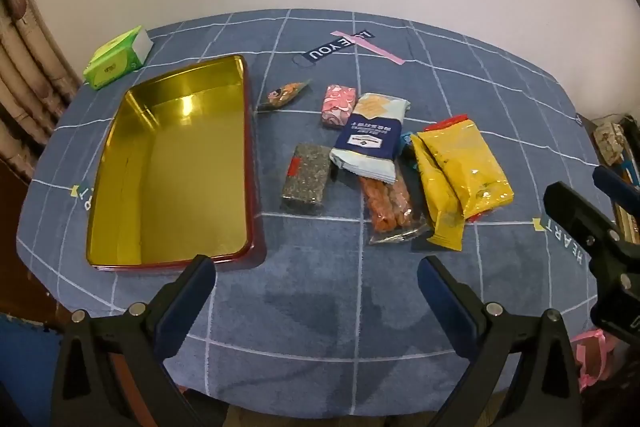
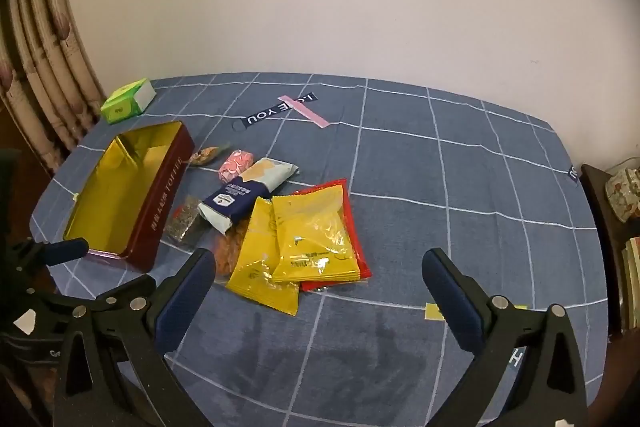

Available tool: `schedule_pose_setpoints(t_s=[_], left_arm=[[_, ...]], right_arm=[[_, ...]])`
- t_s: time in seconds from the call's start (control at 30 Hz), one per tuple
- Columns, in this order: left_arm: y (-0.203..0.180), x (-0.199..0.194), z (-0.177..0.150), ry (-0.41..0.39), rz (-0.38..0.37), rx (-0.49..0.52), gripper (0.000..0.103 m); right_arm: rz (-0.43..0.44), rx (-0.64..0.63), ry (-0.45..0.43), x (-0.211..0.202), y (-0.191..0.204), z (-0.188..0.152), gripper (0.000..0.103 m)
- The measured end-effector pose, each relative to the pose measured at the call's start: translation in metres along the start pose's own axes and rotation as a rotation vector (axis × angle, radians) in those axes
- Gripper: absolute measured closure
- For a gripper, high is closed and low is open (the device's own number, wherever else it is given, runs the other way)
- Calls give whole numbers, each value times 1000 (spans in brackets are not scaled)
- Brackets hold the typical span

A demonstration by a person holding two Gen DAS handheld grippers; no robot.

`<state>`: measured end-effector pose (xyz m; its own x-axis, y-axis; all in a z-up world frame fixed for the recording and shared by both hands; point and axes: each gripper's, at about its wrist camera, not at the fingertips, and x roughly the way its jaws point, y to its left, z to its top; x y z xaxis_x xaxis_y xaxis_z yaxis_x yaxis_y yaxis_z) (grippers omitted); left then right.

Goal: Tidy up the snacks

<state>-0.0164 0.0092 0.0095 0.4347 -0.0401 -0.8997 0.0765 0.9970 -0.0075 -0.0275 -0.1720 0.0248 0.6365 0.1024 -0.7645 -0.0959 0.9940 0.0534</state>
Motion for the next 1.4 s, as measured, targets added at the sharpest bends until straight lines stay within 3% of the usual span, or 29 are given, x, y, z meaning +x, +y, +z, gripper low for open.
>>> schedule_pose_setpoints(t_s=[0.13, 0.3, 1.03, 1.4], left_arm=[[-4, -1, -1, -10, 4, 37, 0], [-5, -1, -2, -21, -42, 14, 0], [-11, 9, -12, 8, 21, 55, 0], [-13, 8, -14, 14, 26, 65, 0]], right_arm=[[6, 6, 3, -1, -2, 1, 1], [16, 15, 5, 0, -5, 0, 1], [27, 4, 6, 6, 1, -8, 1], [40, 7, 13, 7, 2, -9, 6]])
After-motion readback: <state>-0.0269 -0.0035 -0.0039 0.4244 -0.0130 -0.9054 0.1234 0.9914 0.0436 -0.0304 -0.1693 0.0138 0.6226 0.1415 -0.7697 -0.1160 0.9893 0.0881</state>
